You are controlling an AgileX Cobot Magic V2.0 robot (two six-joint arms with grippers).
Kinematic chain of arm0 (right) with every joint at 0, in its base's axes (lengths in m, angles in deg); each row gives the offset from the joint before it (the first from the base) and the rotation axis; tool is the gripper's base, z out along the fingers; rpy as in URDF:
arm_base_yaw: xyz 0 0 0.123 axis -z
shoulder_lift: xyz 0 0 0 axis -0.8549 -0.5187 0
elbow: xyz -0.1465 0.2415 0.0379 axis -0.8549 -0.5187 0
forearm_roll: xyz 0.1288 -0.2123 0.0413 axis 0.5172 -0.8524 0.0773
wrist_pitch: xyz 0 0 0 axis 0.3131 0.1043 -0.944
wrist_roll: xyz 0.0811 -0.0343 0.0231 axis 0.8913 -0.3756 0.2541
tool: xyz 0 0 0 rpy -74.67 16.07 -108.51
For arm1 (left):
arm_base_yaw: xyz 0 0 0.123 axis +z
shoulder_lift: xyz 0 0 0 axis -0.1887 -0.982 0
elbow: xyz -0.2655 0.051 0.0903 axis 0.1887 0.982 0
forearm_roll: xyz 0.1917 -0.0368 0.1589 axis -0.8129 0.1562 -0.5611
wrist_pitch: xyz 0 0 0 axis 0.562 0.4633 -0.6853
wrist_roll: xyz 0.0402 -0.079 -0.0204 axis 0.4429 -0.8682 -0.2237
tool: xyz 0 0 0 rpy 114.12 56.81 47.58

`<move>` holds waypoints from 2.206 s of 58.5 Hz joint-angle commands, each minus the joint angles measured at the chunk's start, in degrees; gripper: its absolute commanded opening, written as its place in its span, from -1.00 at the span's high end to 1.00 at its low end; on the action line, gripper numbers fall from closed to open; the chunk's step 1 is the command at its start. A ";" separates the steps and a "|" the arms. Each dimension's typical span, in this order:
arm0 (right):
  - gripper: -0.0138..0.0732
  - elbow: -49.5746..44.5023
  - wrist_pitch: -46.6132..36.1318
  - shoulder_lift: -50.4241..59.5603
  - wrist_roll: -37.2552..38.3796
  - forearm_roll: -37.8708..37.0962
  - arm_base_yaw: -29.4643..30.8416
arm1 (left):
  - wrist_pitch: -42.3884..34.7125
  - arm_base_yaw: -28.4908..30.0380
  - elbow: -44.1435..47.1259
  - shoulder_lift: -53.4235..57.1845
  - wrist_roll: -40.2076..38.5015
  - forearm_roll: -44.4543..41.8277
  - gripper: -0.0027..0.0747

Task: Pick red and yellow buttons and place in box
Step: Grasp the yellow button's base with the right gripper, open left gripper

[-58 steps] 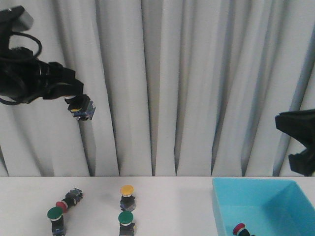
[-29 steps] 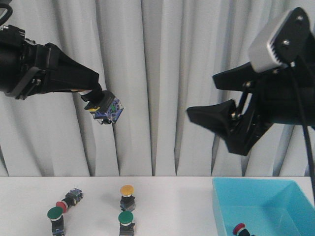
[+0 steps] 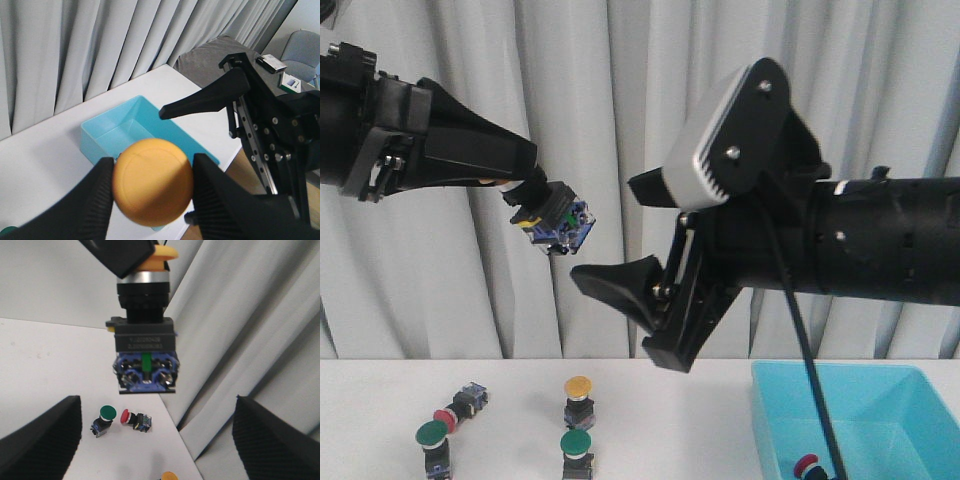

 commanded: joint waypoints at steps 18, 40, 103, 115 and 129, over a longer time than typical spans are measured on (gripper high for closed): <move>-0.67 2.78 -8.38 0.24 -1.43 2.15 -3.82 | -2.52 0.29 -1.57 1.67 0.08 3.75 0.90; -0.67 7.98 -4.65 -4.58 -0.97 3.72 -3.82 | -1.71 0.23 -1.57 1.67 0.08 3.81 0.90; 0.70 7.98 -3.15 -4.63 -1.01 4.65 -3.82 | -7.36 0.23 -1.57 1.67 1.74 3.11 0.55; 0.70 7.98 -3.72 -4.63 0.64 4.65 -3.64 | -11.28 0.23 -1.57 1.67 1.99 0.24 -0.01; 0.70 7.98 -9.04 -4.63 1.62 4.60 -3.64 | -12.79 0.23 -1.57 1.67 1.99 0.17 -0.38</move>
